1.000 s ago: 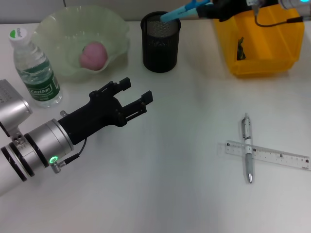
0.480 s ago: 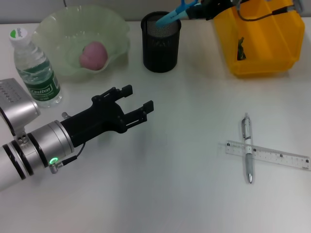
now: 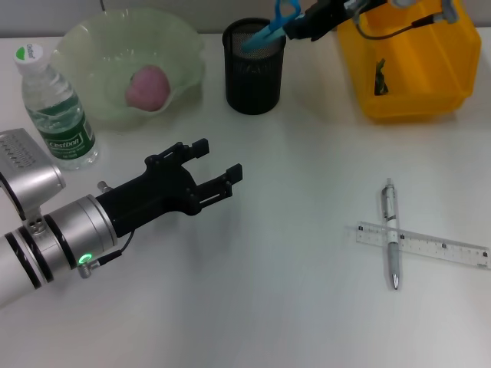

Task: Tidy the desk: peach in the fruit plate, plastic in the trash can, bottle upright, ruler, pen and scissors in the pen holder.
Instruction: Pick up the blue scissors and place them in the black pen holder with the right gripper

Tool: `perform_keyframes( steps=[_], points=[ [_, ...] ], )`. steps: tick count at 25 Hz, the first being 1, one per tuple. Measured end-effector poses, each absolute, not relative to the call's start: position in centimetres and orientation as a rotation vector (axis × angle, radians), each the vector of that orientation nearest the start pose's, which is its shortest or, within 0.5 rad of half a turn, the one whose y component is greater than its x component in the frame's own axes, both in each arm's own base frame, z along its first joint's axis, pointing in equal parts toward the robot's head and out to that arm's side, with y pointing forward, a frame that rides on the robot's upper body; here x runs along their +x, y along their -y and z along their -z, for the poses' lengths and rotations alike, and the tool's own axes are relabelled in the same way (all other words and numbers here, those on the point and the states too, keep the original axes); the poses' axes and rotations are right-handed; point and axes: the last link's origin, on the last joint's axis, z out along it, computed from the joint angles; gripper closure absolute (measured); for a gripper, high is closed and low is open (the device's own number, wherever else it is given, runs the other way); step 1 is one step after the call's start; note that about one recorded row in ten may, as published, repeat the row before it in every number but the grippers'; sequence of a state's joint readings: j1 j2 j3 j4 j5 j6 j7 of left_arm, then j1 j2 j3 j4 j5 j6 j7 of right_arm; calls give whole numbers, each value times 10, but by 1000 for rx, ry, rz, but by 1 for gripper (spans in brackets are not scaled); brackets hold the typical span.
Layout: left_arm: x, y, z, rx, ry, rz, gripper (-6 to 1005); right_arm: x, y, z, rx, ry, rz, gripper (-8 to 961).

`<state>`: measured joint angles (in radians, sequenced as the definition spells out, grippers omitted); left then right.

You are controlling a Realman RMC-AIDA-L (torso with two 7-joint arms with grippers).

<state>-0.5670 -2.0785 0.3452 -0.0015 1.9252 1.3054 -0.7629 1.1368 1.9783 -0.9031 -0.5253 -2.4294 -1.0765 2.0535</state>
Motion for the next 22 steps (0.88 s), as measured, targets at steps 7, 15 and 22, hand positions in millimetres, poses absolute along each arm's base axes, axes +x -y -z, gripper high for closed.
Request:
perform_keyframes(
  steps=[7, 15, 22],
  points=[
    [-278, -301, 83, -2407, 690, 905, 210, 115, -483, 12, -2616, -616, 13, 798],
    [-279, -300, 83, -2406, 701, 908, 212, 112, -484, 10, -2594, -644, -13, 791],
    [-280, -299, 83, -2405, 709, 905, 214, 116, -484, 8, -2581, -654, -27, 675]
  ],
)
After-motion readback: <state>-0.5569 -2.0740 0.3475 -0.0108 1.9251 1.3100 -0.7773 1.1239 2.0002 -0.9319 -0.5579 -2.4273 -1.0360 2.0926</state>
